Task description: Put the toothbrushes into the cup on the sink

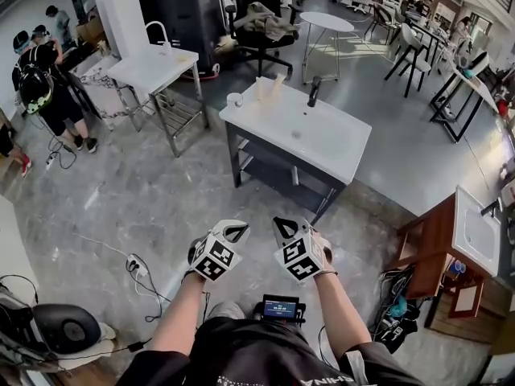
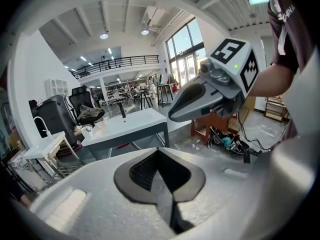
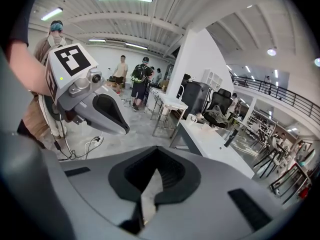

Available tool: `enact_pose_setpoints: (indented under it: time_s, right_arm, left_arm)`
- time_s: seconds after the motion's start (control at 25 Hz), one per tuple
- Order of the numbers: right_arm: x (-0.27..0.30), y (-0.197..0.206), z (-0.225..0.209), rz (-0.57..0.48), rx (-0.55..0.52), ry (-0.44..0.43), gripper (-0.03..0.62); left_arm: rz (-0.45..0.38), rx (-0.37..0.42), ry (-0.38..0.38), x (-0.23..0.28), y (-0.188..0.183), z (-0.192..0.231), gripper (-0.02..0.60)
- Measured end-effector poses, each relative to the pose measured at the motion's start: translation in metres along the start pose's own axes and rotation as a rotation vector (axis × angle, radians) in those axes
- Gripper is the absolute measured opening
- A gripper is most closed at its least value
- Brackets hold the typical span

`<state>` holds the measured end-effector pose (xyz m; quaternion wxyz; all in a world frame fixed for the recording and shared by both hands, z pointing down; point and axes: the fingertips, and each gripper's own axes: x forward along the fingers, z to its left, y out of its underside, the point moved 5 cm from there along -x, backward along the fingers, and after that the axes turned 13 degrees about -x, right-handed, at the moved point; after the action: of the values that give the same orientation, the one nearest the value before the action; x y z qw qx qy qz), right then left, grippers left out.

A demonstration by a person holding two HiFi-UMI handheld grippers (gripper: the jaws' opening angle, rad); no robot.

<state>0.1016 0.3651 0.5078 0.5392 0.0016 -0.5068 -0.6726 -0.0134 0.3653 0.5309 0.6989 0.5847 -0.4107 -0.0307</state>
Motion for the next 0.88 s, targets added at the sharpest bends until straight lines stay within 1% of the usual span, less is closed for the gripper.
enact_pose_setpoints:
  time_s: [0.16,0.28,0.48,0.64,0.88]
  right_arm:
    - [0.027,-0.006,-0.009,0.007,-0.01,-0.018,0.009]
    - [0.052,-0.013,-0.023,0.016,-0.012,-0.013,0.009]
    - [0.102,-0.021,-0.061,0.046,-0.007,0.006,0.009]
    - [0.146,-0.04,-0.091,0.062,-0.003,0.007,0.009]
    - [0.202,-0.063,-0.121,0.09,0.033,0.012,0.009]
  left_arm:
    - [0.001,-0.029,-0.005,0.012,0.003,0.029,0.005]
    - [-0.003,-0.035,0.001,0.025,0.001,0.06,0.005]
    - [-0.007,-0.024,0.029,0.057,-0.01,0.112,0.005]
    - [-0.01,-0.012,0.048,0.078,-0.026,0.165,0.005]
    - [-0.009,0.011,0.085,0.098,-0.042,0.236,0.005]
